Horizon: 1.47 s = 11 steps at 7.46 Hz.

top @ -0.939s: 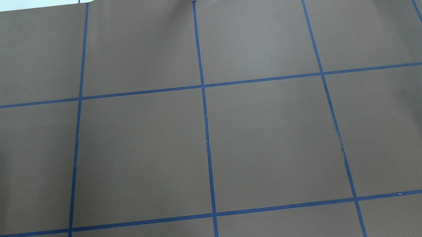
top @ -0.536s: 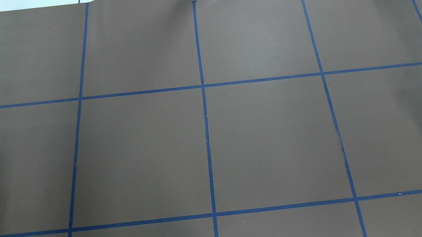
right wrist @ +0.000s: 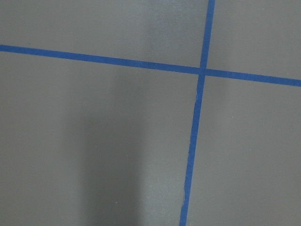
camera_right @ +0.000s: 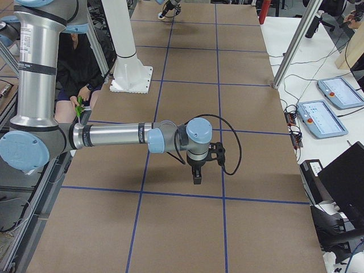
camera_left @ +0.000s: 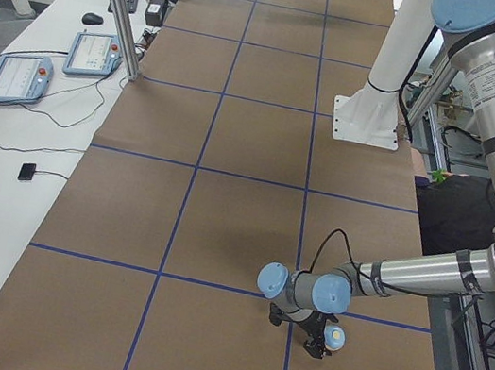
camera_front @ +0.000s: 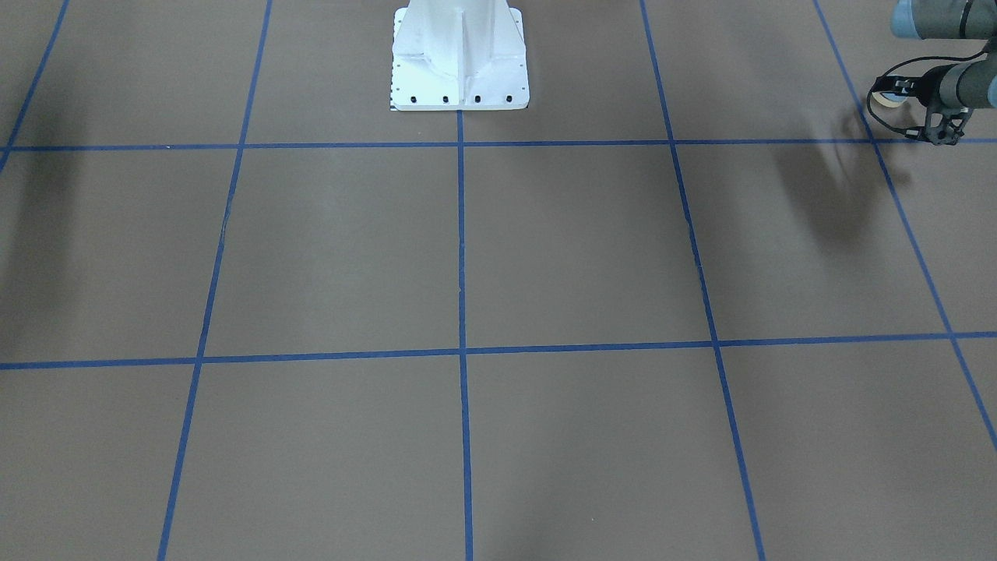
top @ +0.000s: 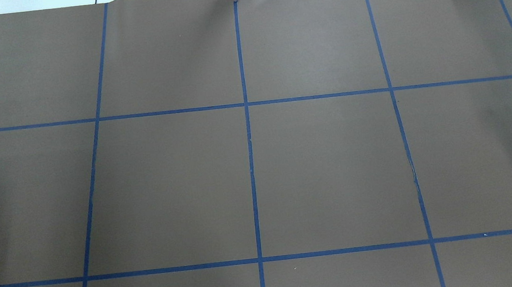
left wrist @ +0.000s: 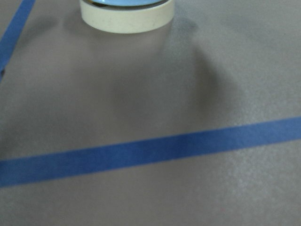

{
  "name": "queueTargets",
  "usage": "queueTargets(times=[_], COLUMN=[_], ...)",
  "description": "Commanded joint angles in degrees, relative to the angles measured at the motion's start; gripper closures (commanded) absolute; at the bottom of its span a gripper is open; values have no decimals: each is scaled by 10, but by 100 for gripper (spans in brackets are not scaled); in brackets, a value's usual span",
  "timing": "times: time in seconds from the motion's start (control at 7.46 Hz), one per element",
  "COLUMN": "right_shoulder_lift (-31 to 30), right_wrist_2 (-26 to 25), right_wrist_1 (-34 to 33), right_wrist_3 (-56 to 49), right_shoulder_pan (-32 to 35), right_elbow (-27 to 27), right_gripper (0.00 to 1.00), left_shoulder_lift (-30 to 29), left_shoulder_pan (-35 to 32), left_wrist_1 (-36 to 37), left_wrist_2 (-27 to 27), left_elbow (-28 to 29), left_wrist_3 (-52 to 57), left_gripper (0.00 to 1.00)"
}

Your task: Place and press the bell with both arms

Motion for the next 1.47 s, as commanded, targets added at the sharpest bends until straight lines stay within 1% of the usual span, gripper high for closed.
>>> queueTargets(times=[0.0, 0.13, 0.27, 0.4, 0.54, 0.8, 0.94, 1.07, 1.21, 1.34], right_shoulder_lift=[0, 0, 0, 0, 0, 0, 0, 1, 1, 1], right_wrist_2=[0, 0, 1, 1, 1, 1, 1, 2, 2, 3], right_wrist_1=[0, 0, 0, -1, -1, 0, 0, 0, 0, -1], right_wrist_3=[0, 0, 0, 1, 1, 1, 1, 1, 2, 2], right_shoulder_pan=[0, 0, 0, 0, 0, 0, 0, 1, 0, 0], right_elbow=[0, 0, 0, 0, 0, 0, 0, 0, 4, 5], right_gripper=[0, 0, 0, 0, 0, 0, 0, 0, 0, 0], left_shoulder_lift=[0, 1, 1, 6, 12, 65, 74, 69, 62, 30], left_shoulder_pan=[3, 3, 4, 4, 4, 2, -4, -14, -61, -121], left_wrist_1=[-8, -13, -20, -28, -27, -22, -21, -21, -20, -17], left_wrist_2=[0, 0, -1, 0, 0, -1, -1, 0, 1, 1], left_elbow=[-1, -1, -3, -8, -24, -109, -143, -164, -182, -191], left_wrist_3=[0, 1, 2, 3, 3, 2, -1, -1, -2, -3], left_gripper=[60, 70, 74, 74, 75, 76, 80, 80, 80, 80])
